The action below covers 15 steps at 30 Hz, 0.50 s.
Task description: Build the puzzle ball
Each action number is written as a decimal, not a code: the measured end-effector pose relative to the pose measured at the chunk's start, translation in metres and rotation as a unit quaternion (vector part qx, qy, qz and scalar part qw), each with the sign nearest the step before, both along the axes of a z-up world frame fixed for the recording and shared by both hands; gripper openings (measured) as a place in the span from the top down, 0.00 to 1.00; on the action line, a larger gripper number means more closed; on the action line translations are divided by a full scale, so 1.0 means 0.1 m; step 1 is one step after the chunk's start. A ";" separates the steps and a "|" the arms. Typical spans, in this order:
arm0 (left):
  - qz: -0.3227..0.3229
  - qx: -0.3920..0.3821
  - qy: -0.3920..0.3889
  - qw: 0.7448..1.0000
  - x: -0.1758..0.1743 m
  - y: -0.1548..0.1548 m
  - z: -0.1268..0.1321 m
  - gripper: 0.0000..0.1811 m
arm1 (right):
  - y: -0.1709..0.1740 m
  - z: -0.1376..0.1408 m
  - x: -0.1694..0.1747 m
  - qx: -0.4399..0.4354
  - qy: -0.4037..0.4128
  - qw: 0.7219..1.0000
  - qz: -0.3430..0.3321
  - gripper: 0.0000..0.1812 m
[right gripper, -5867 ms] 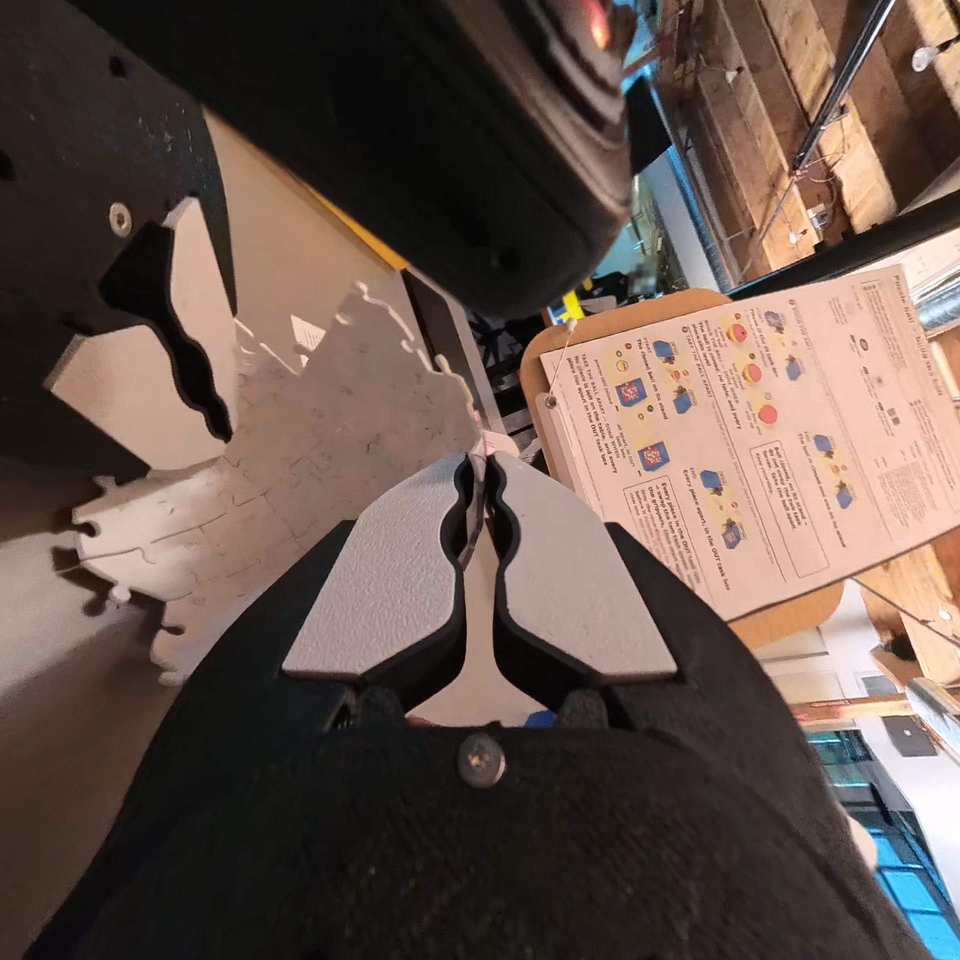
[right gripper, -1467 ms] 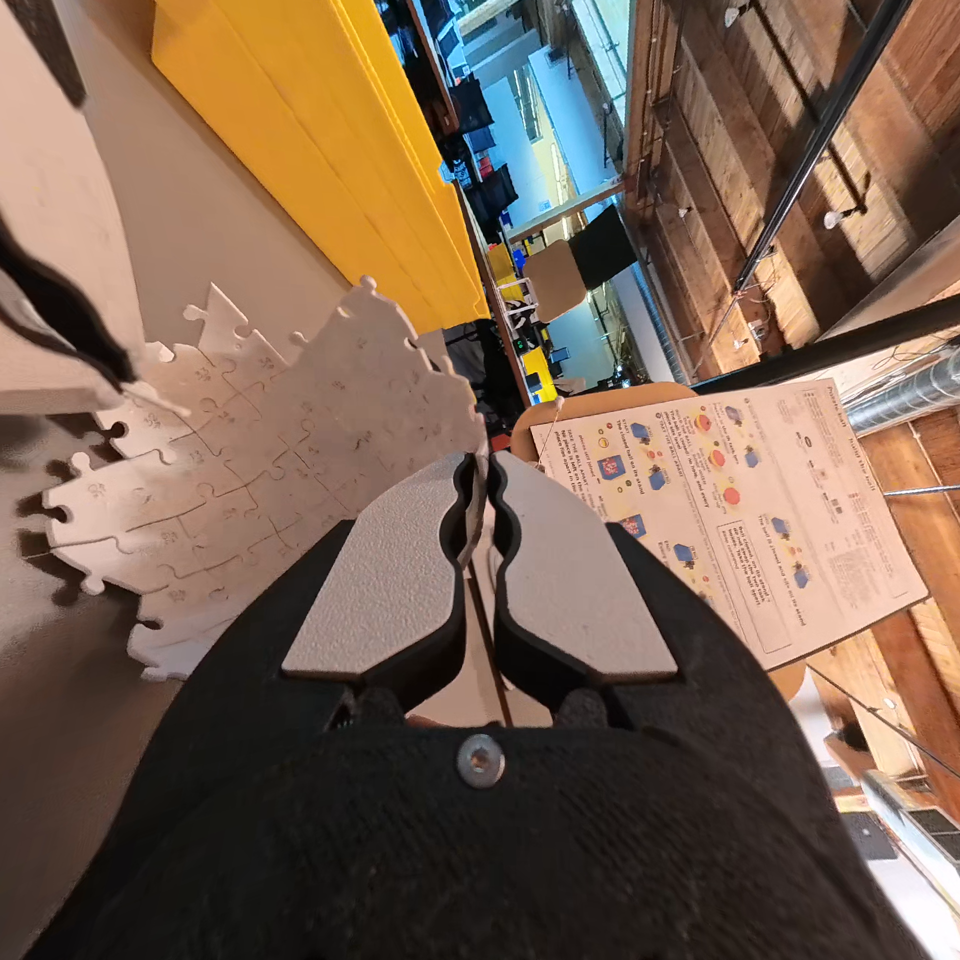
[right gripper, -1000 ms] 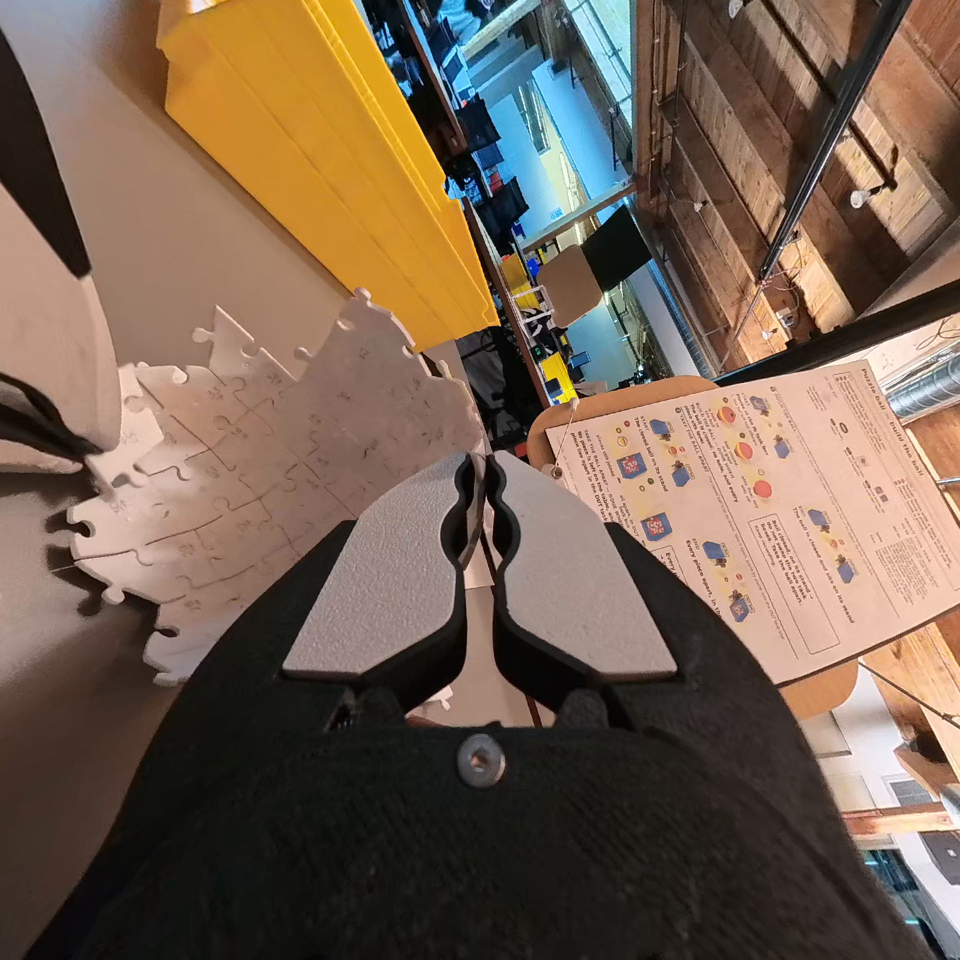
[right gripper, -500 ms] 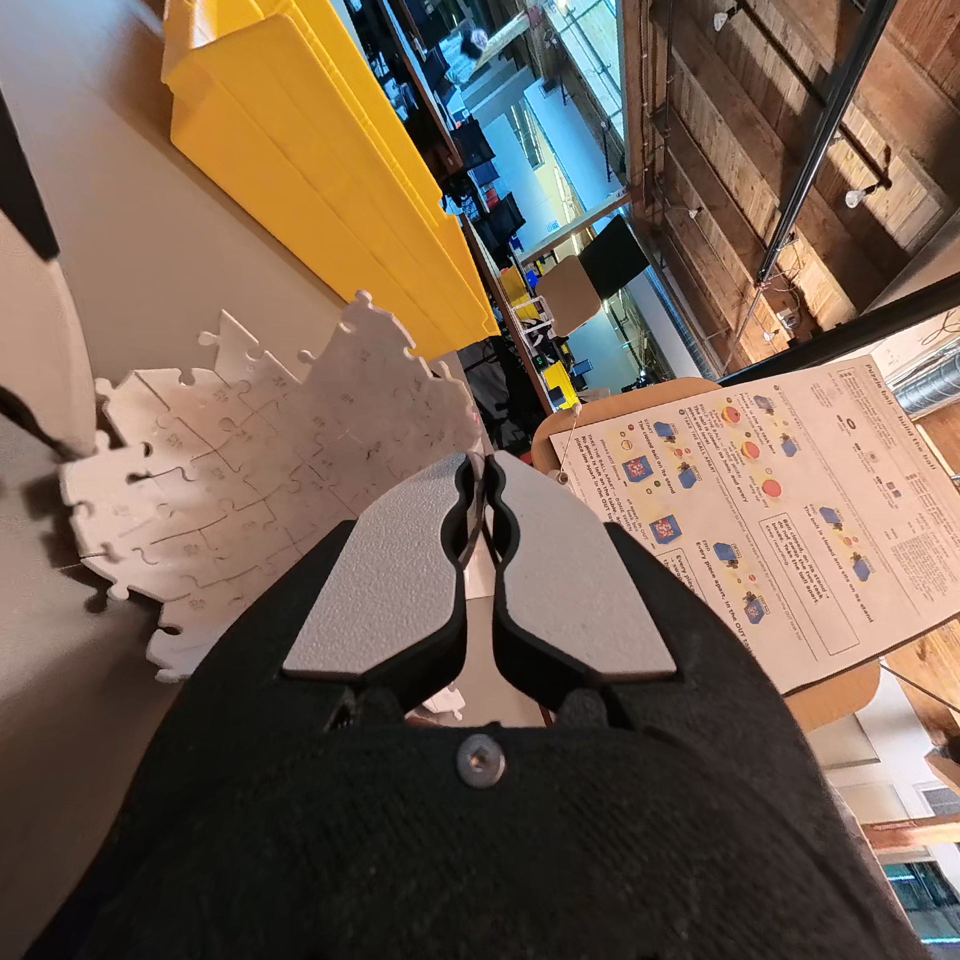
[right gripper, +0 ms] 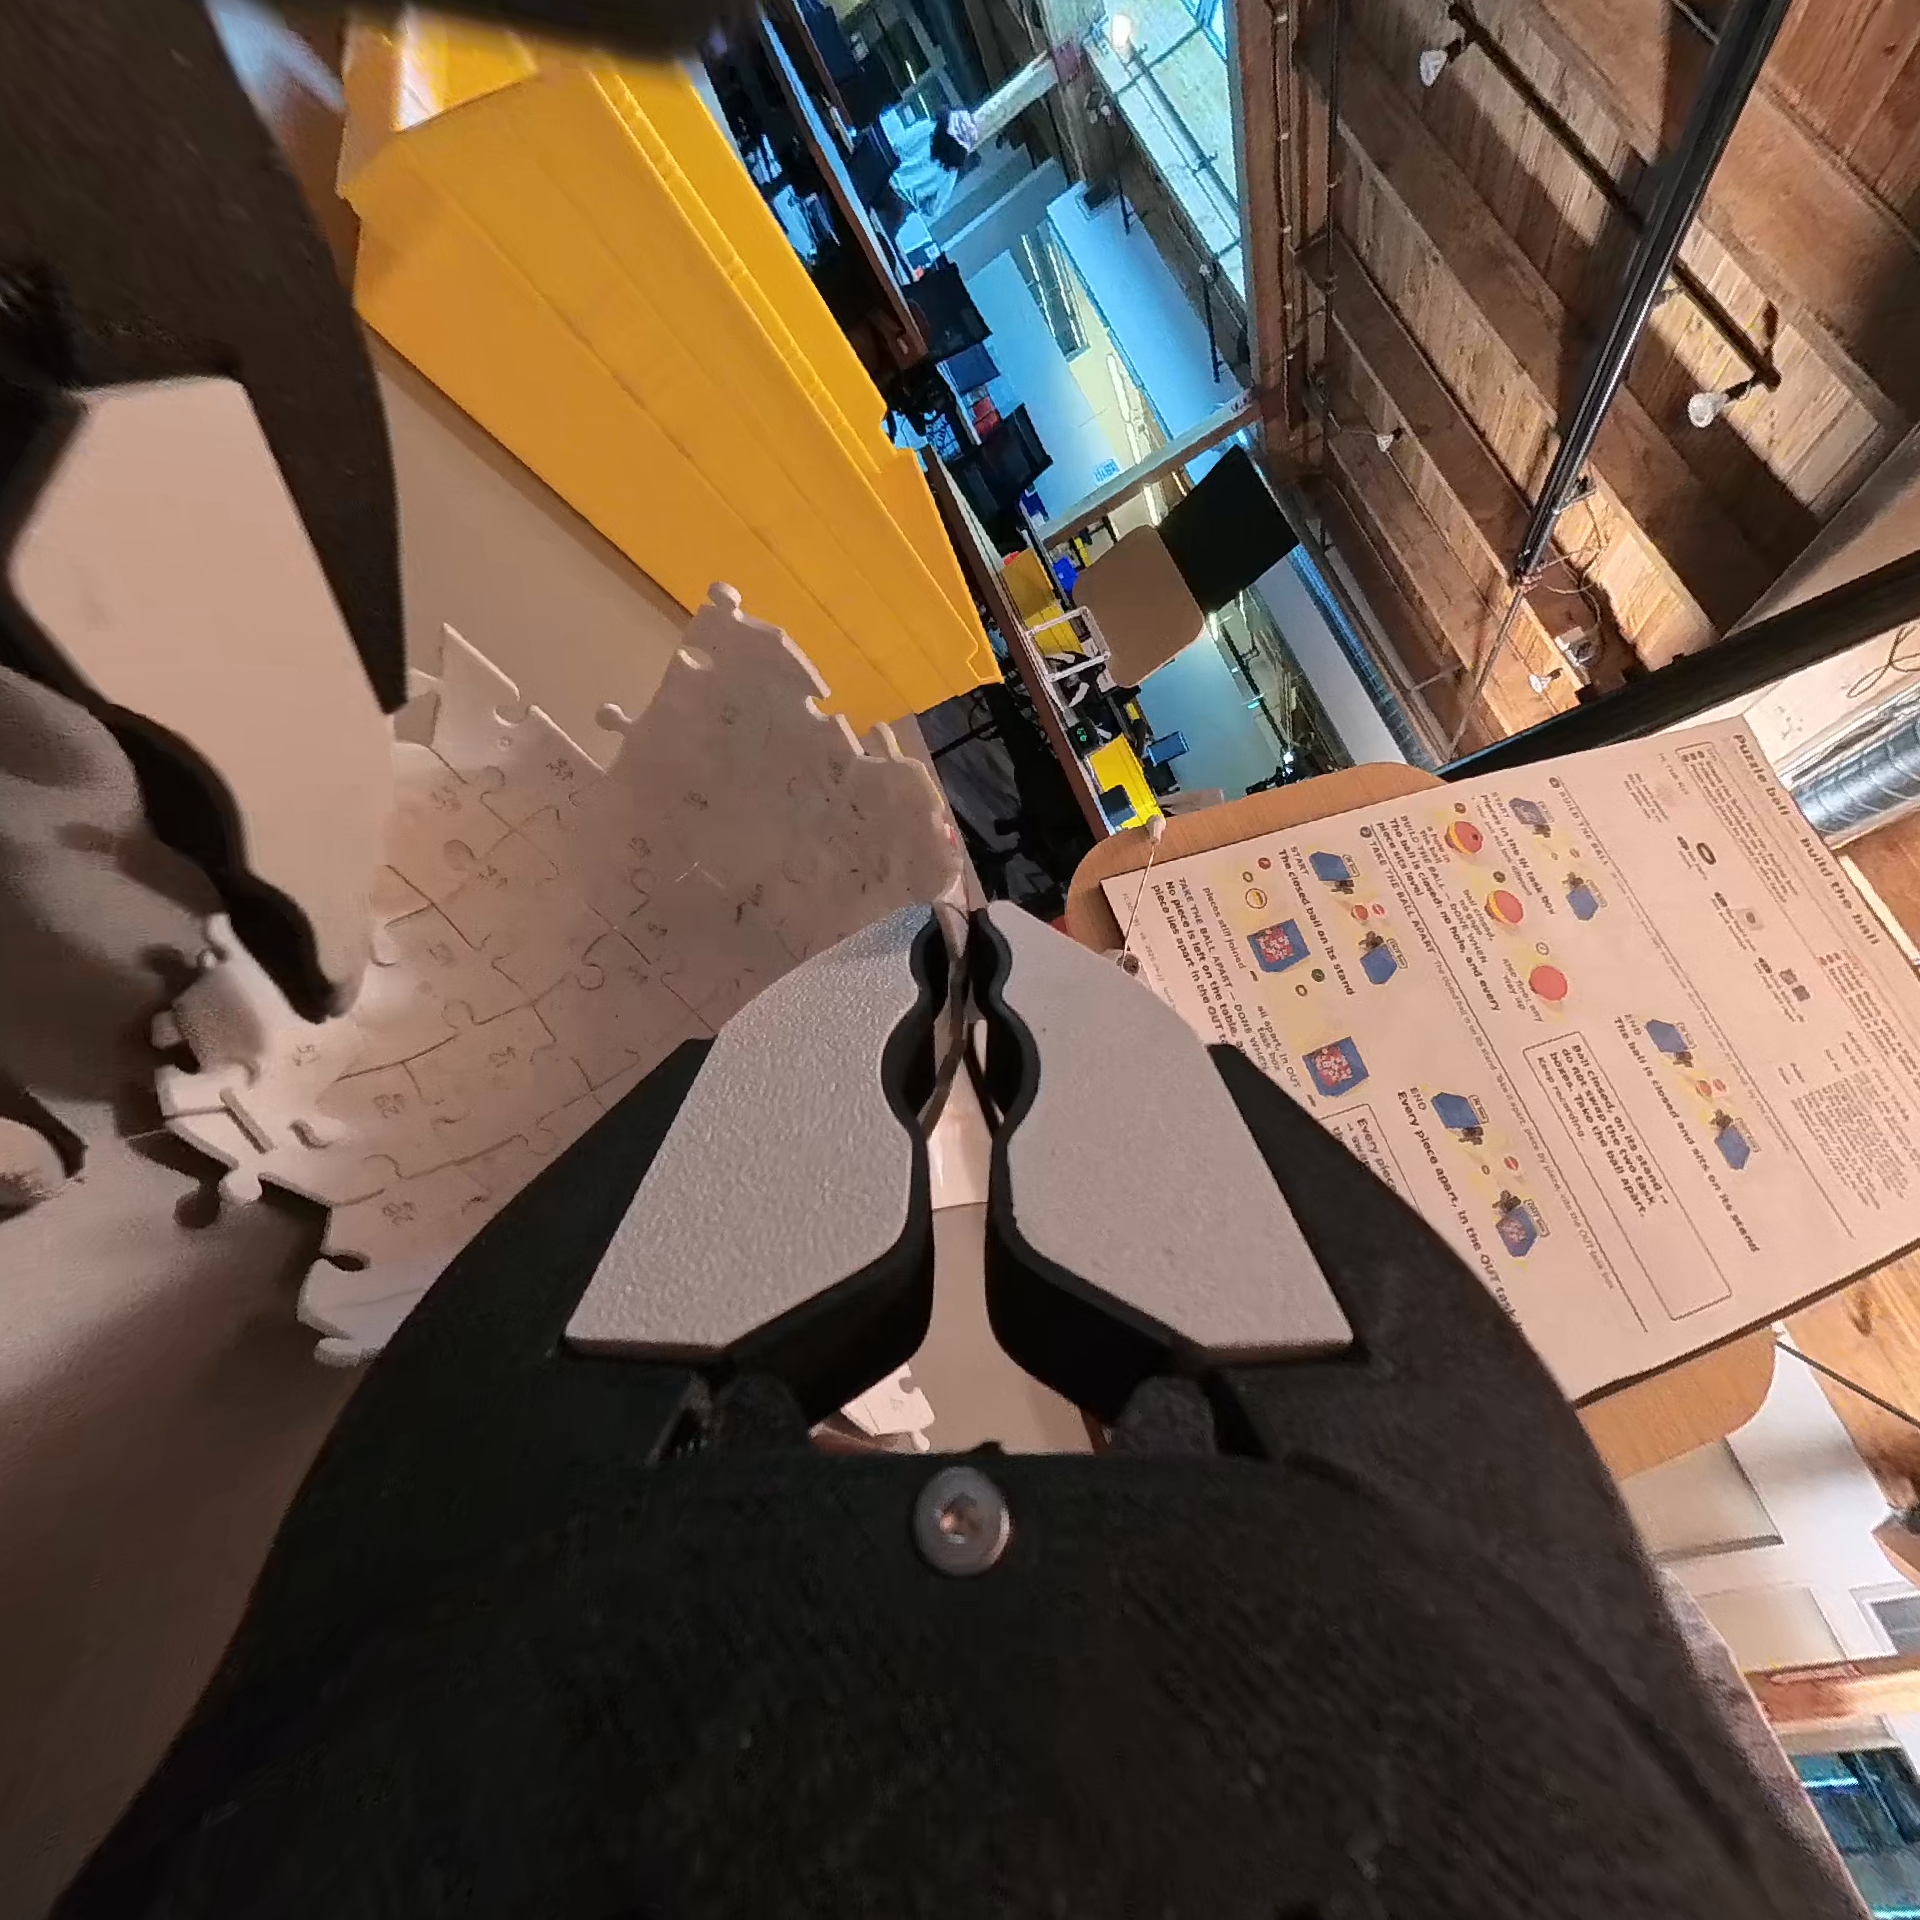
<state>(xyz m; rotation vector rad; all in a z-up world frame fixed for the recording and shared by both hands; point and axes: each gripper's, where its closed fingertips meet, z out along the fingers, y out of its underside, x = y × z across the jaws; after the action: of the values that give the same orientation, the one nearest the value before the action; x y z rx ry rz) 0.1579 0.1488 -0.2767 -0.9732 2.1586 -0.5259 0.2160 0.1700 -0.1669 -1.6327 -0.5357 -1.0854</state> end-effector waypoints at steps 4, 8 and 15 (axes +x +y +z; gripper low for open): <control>0.018 -0.044 0.028 0.998 0.04 0.04 -0.02 0.78 | 0.00 0.00 0.00 0.003 -0.004 1.000 0.000 0.98; 0.021 -0.078 0.066 0.995 -0.04 -0.01 -0.06 0.85 | 0.00 0.00 0.01 0.003 -0.004 1.000 0.000 0.98; 0.007 -0.139 0.147 0.979 -0.33 -0.15 -0.06 0.84 | 0.01 0.00 -0.02 0.002 -0.016 1.000 0.000 0.98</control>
<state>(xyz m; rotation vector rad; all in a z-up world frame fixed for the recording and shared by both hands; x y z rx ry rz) 0.1248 0.1340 -0.2830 -1.2858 2.3773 -0.7308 0.2139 0.1710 -0.1665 -1.6140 -0.5545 -1.1132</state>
